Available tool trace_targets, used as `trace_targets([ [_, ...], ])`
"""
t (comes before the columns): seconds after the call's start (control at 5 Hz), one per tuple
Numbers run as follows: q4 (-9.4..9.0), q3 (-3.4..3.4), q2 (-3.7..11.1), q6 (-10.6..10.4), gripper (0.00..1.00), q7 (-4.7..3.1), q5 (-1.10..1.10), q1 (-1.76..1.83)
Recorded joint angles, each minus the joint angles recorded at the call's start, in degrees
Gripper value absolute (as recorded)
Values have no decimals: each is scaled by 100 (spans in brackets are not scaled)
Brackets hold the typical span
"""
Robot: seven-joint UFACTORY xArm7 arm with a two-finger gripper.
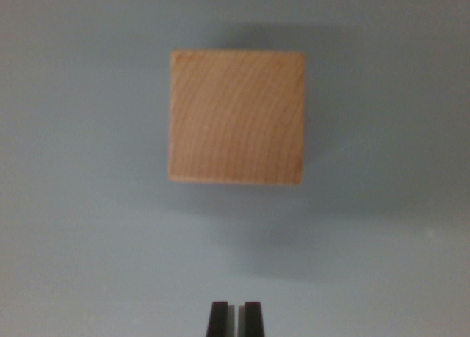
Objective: Push wooden cube
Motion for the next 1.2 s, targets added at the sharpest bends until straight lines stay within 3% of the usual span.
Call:
trace_targets([
  [0.2,0,0,0,0,0,0,0,0],
  [0.4,-124,7,37,-153,0,34,-11,12],
  [1.2,-307,18,92,-378,0,85,-28,31],
])
